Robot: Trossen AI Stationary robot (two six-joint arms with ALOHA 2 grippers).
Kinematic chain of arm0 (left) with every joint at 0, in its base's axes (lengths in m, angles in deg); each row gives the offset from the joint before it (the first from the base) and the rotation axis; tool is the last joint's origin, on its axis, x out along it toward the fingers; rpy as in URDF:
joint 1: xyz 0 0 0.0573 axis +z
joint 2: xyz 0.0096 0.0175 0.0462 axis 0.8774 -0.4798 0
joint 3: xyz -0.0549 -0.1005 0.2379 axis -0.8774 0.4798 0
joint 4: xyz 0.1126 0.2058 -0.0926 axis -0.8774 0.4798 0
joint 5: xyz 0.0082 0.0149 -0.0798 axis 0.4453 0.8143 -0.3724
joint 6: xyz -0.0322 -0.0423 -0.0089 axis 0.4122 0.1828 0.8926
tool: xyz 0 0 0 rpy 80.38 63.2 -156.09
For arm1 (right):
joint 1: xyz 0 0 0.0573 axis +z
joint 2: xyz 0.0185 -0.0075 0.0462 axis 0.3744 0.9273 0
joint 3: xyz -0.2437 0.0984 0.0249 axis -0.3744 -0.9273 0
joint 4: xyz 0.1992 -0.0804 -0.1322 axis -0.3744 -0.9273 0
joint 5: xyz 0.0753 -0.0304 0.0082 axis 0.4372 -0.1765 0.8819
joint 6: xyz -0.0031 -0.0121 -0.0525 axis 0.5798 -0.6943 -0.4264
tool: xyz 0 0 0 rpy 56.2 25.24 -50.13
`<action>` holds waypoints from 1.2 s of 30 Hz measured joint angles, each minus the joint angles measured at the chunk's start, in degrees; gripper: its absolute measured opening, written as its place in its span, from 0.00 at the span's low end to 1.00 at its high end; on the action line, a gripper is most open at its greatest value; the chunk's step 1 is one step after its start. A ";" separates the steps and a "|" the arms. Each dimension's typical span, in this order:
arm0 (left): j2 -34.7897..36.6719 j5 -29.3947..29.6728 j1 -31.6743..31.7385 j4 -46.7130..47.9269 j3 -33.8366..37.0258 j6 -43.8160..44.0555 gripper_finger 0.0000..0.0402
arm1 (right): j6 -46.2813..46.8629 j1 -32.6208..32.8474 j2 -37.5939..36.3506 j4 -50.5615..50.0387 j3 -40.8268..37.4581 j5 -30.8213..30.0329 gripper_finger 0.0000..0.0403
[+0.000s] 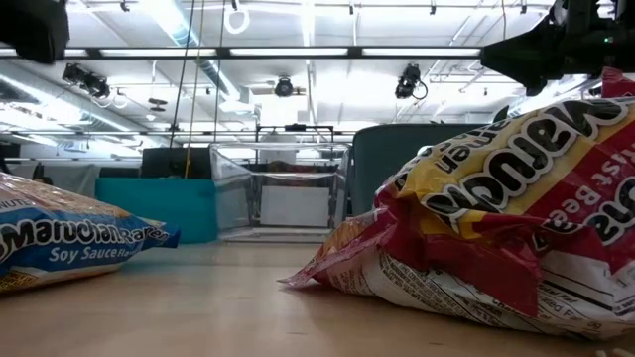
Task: Sort Maruchan noodles
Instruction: Put the blue noodle pack into the transparent bin
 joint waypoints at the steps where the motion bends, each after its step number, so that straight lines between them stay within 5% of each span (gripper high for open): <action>1: -1.56 0.24 -0.52 0.86 -2.03 0.86 0.09 | -0.02 0.00 0.00 0.00 0.01 0.00 0.38; 7: -11.69 1.65 -5.14 7.23 -13.11 7.90 0.09 | 0.00 0.00 0.00 0.00 0.01 0.00 0.38; 14: -18.63 -3.21 -9.73 12.60 -15.74 16.51 0.10 | -0.02 -0.02 0.00 0.00 0.00 0.00 0.38; 26: -19.72 -12.52 -11.90 12.07 -15.74 21.06 0.41 | -0.01 -0.01 0.00 0.00 0.01 0.00 0.38; 36: -19.81 -7.31 -15.03 12.69 -13.95 25.51 0.44 | -0.01 0.00 0.00 -0.02 0.00 0.00 0.38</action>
